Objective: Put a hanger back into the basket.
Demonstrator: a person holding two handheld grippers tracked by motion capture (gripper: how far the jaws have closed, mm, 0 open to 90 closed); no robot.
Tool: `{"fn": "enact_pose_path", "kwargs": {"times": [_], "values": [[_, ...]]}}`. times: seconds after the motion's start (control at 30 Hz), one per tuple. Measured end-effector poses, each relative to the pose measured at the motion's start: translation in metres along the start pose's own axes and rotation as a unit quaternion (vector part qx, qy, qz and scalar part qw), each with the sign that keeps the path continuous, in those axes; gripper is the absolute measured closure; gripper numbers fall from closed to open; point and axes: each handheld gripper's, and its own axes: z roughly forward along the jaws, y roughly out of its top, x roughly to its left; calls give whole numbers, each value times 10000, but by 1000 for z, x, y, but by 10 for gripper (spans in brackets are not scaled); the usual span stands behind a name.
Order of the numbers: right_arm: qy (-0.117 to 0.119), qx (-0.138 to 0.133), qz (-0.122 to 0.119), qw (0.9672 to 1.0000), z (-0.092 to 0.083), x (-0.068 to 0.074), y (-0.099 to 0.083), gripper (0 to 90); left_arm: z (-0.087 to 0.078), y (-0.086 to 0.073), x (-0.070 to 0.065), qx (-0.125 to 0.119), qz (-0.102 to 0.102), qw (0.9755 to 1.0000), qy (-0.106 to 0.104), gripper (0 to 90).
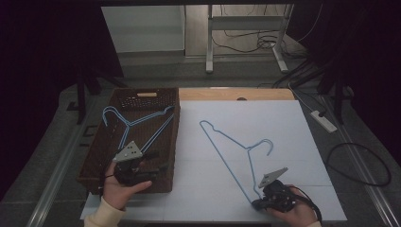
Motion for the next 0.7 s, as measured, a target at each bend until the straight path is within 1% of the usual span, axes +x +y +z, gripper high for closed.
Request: {"fn": "enact_pose_path", "kwargs": {"times": [0.2, 0.37, 0.43, 0.57, 0.7], "values": [[120, 3, -168, 9998, 11, 11, 13, 900, 0, -1, 1, 10, -21, 10000, -4, 372], [136, -30, -385, 9992, 21, 20, 27, 900, -1, 0, 2, 7, -14, 10000, 2, 372], [158, -61, -410, 9990, 25, 21, 33, 900, -1, 0, 2, 9, -14, 10000, 3, 372], [313, -124, -468, 9983, 33, 24, 44, 900, 0, -1, 2, 19, -12, 10000, 2, 372], [419, -177, -526, 9976, 40, 26, 53, 900, -1, -1, 2, 10, -20, 10000, 9, 372]]}}
